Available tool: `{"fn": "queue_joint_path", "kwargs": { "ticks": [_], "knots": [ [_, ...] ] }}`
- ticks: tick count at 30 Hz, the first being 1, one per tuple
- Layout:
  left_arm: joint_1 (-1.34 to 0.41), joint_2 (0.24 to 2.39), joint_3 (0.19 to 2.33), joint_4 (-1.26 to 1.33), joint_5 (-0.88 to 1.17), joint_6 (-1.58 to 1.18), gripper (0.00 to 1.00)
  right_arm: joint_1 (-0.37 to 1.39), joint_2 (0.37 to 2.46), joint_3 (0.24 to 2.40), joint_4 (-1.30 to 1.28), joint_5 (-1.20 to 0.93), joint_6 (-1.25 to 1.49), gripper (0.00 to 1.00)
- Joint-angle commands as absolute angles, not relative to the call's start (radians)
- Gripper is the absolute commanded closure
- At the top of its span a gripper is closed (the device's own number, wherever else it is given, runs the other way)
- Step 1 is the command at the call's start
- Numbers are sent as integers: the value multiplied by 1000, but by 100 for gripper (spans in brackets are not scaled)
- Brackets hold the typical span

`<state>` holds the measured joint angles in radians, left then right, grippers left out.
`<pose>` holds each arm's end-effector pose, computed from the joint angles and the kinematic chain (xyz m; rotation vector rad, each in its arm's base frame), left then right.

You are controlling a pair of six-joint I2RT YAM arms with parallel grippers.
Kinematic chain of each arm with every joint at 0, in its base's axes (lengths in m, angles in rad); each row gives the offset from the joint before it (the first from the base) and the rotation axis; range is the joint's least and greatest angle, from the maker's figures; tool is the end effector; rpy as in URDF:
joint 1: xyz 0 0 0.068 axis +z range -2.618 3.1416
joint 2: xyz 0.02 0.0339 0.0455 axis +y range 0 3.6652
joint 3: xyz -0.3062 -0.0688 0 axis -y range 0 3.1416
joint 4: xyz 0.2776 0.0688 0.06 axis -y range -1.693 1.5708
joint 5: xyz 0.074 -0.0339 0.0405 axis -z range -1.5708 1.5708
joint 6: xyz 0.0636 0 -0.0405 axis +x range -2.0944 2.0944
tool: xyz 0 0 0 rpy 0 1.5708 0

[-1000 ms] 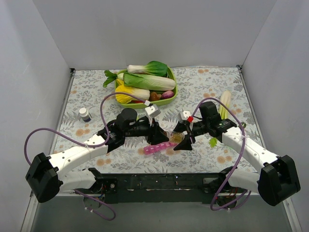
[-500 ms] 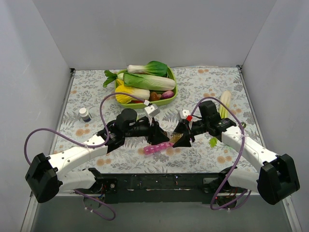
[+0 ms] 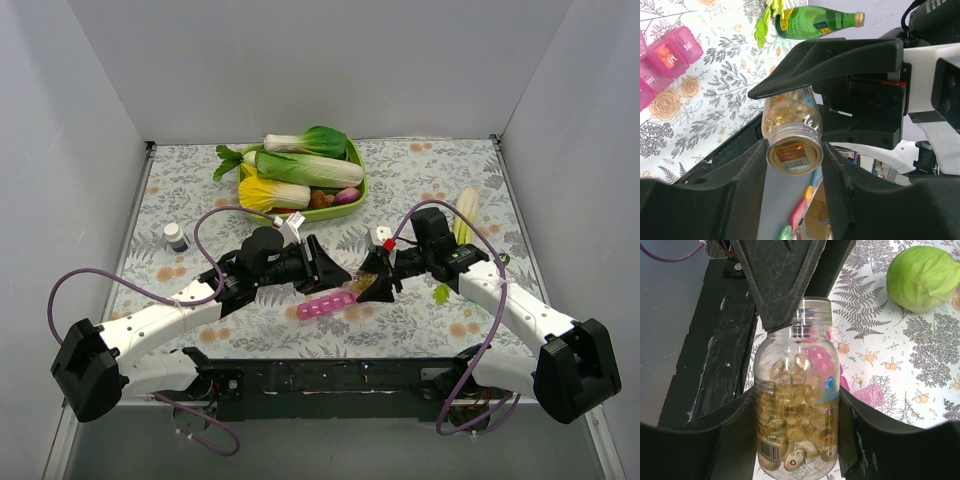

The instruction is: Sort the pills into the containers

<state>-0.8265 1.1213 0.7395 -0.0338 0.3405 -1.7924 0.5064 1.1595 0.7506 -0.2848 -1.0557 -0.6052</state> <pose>0.1805 -0.2273 0.2875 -0.9460 2.4292 -1.7462 0.1980 0.1731 0.2715 -1.5114 1.4026 1.1121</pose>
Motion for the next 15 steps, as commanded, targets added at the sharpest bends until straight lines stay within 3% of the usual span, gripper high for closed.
{"fn": "queue_joint_path", "kwargs": {
  "ticks": [1, 6, 8, 15],
  "knots": [
    [-807, 1088, 779, -55, 314, -1924, 39, 512, 1137, 772, -291, -1081, -614, 99],
    [-805, 1054, 776, -71, 328, -1786, 6, 511, 1129, 762, -290, -1081, -611, 99],
    [-805, 1022, 766, -80, 330, -1677, 2, 511, 1129, 764, -290, -1085, -612, 99],
    [-804, 892, 723, -117, 399, -1142, 2, 509, 1132, 764, -291, -1094, -617, 99]
  ]
}}
